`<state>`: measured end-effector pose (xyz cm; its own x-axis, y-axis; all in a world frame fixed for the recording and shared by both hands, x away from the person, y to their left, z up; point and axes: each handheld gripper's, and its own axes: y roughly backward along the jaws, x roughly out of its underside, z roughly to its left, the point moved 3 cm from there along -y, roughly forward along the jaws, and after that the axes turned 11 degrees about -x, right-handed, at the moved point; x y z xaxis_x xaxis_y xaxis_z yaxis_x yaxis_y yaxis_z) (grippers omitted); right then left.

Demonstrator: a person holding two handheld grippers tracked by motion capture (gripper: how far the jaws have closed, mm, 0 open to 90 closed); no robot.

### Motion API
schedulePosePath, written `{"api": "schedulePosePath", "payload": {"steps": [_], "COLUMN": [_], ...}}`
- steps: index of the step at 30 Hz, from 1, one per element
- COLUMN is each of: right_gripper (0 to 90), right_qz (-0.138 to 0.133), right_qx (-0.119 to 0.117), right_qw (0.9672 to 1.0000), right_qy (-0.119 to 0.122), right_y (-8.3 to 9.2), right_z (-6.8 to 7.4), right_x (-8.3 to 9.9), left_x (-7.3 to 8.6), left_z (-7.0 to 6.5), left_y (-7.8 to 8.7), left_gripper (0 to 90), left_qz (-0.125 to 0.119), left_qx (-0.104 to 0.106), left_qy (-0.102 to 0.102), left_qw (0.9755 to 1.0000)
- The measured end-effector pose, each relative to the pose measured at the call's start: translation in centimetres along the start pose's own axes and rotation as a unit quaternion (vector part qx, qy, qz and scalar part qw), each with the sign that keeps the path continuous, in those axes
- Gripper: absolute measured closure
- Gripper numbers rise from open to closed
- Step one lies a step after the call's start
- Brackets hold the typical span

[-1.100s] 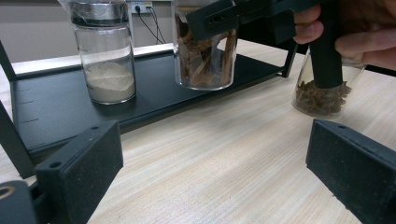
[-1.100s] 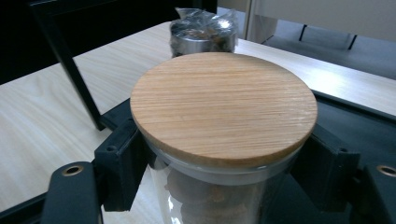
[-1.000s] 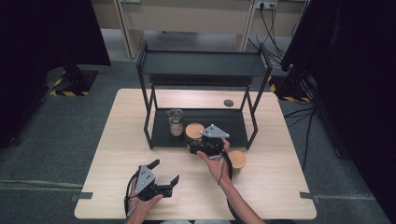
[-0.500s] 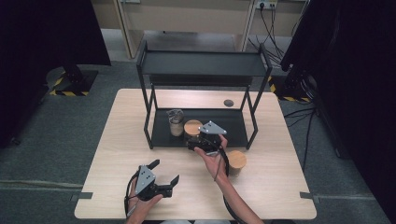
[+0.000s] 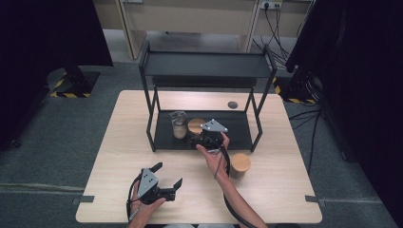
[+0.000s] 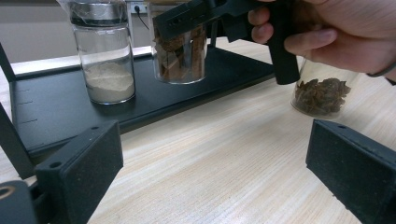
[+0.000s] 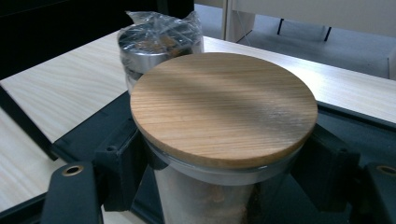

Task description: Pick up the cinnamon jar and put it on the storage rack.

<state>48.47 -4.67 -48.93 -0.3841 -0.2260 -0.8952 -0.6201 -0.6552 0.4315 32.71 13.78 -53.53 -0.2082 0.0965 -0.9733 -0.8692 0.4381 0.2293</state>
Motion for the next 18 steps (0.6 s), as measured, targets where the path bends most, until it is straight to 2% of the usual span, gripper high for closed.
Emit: {"api": "schedulePosePath", "payload": {"steps": [18], "right_gripper": [26.4], "right_qz": [-0.001], "right_qx": [0.026], "right_qw": [0.9996], "right_qy": [-0.011], "right_y": [-1.7], "right_z": [-0.9], "right_x": [-0.1], "left_x": [0.0], "left_z": [0.0], "left_y": [0.0], "left_gripper": [3.3], "left_qz": [0.0], "left_qx": [0.001], "left_qy": [-0.001], "left_qw": [1.0]}}
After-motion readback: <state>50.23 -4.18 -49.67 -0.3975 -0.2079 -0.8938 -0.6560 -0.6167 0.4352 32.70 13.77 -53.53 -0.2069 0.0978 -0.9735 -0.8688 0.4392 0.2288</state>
